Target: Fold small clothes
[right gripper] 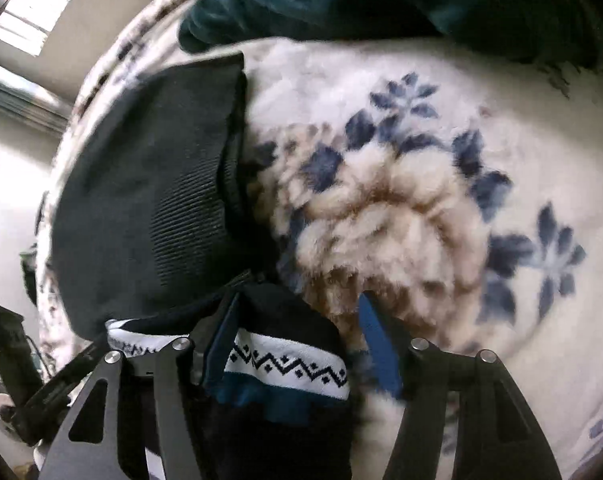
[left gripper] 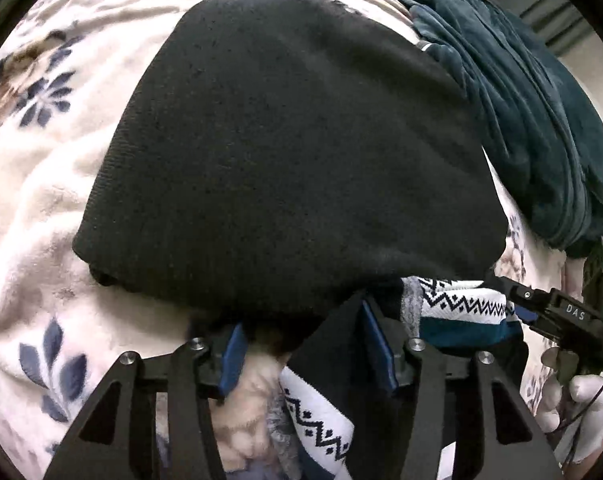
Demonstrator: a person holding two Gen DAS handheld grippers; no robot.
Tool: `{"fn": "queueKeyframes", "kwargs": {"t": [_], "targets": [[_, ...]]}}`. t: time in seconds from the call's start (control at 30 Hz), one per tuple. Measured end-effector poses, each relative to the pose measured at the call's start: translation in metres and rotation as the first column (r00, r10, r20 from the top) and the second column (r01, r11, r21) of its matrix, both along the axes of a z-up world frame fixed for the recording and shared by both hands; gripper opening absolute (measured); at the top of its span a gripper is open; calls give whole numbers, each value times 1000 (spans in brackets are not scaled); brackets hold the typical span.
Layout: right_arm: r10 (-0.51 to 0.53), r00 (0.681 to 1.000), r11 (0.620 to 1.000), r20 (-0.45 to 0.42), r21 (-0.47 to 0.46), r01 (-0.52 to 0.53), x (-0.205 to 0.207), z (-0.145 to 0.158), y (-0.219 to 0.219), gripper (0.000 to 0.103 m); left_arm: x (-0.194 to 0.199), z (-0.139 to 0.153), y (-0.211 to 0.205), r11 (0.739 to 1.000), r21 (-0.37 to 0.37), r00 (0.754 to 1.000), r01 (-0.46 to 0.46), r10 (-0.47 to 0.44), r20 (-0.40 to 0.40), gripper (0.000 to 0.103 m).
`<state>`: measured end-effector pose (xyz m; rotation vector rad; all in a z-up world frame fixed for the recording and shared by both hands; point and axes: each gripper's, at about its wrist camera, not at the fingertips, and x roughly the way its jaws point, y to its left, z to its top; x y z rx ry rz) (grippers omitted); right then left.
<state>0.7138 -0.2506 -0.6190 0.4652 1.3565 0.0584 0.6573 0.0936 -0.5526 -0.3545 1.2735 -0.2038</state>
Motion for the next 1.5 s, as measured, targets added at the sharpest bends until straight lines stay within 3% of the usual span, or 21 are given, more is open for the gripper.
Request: {"fn": "queueKeyframes", "kwargs": {"t": [0.13, 0.27, 0.4, 0.43, 0.47, 0.5, 0.57, 0.7, 0.83, 1.0, 1.1, 1.23, 1.37, 1.5], "targets": [[8, 1000, 999, 26, 36, -9, -13, 24, -4, 64, -23, 24, 13, 997, -63, 999, -35, 36, 19, 50], [16, 999, 994, 28, 105, -19, -66, 55, -16, 64, -73, 48, 36, 978, -185, 995, -97, 101, 9, 52], [-5, 1000, 985, -7, 170, 6, -135, 63, -25, 64, -116, 37, 27, 957, -264, 992, -115, 95, -87, 53], [-7, 1000, 982, -25, 187, 12, -150, 59, -23, 64, -123, 29, 22, 956, -272, 991, -108, 81, -108, 48], [-3, 999, 980, -47, 196, 12, -167, 54, -20, 64, -129, 24, 20, 963, -248, 992, -104, 83, -96, 11], [3, 998, 980, -63, 200, 10, -181, 50, -18, 64, -133, 22, 19, 974, -207, 995, -93, 81, -65, 10], [-9, 994, 979, -113, 201, 31, -207, 34, -16, 64, -135, 13, 29, 985, -146, 995, -96, 93, -32, 9], [-44, 985, 971, -166, 223, 81, -235, 14, -17, 64, -123, 13, 25, 987, -145, 997, -71, 67, -36, 9], [-53, 983, 969, -173, 228, 92, -256, 19, -17, 64, -138, 42, 11, 992, -126, 1000, -14, 11, -19, 24], [-11, 980, 977, -201, 208, 54, -303, 33, -10, 64, -220, 66, 11, 993, -108, 997, 42, -49, -65, 25], [18, 971, 978, -240, 206, 32, -336, 37, -6, 64, -280, 58, 8, 994, -89, 983, 65, -79, -164, 25], [48, 950, 974, -308, 226, 24, -392, 34, -3, 64, -350, 33, 14, 997, -77, 953, -5, -18, -301, 25], [72, 935, 968, -346, 249, 18, -446, 28, 3, 64, -404, 21, 19, 999, -3, 934, -54, 49, -353, 25], [80, 919, 963, -386, 267, 28, -502, 19, 0, 64, -431, 16, 14, 998, 9, 929, -61, 60, -365, 25]]}}
